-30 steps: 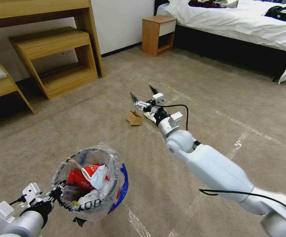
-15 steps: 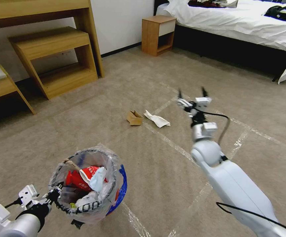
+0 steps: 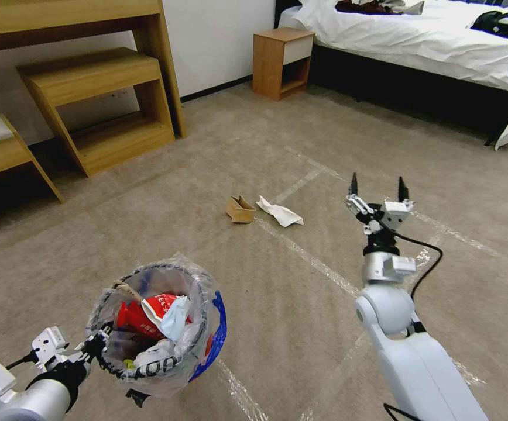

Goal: Pick up the trash bin and place the garbage on the floor into it.

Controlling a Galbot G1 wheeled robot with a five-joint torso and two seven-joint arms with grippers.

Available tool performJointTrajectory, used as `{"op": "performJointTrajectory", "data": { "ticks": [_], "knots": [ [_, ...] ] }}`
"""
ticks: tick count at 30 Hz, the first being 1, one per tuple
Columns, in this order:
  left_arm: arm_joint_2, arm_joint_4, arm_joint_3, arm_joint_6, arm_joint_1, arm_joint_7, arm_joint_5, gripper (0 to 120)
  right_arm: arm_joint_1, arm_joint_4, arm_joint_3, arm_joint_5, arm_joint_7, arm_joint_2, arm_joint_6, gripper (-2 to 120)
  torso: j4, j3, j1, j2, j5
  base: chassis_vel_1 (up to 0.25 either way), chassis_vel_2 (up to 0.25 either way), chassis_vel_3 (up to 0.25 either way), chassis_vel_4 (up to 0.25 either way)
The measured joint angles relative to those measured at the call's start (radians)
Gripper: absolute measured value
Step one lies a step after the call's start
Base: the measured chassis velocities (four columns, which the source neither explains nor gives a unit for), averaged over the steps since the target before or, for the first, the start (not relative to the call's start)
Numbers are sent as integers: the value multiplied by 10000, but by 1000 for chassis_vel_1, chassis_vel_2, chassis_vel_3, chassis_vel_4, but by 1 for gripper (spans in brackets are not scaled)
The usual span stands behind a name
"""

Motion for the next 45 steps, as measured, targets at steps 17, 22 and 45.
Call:
{"op": "performJointTrajectory", "data": {
  "ticks": [17,22,45],
  "knots": [
    [-87,-112,-219,35,214,-98,-177,0,-468,-36,155,-183,-525,-49,575,100,1,1,0,0,1,0,0,0,0],
    [-103,-112,-238,39,244,-93,-175,0,-522,-37,108,-200,-596,-40,633,100,1,0,0,0,0,-44,35,38,-42],
    [-137,-117,-288,44,316,-65,-145,0,-490,-160,-278,-299,-883,6,864,100,0,2,0,0,1,-127,126,124,-118]
  ]
}}
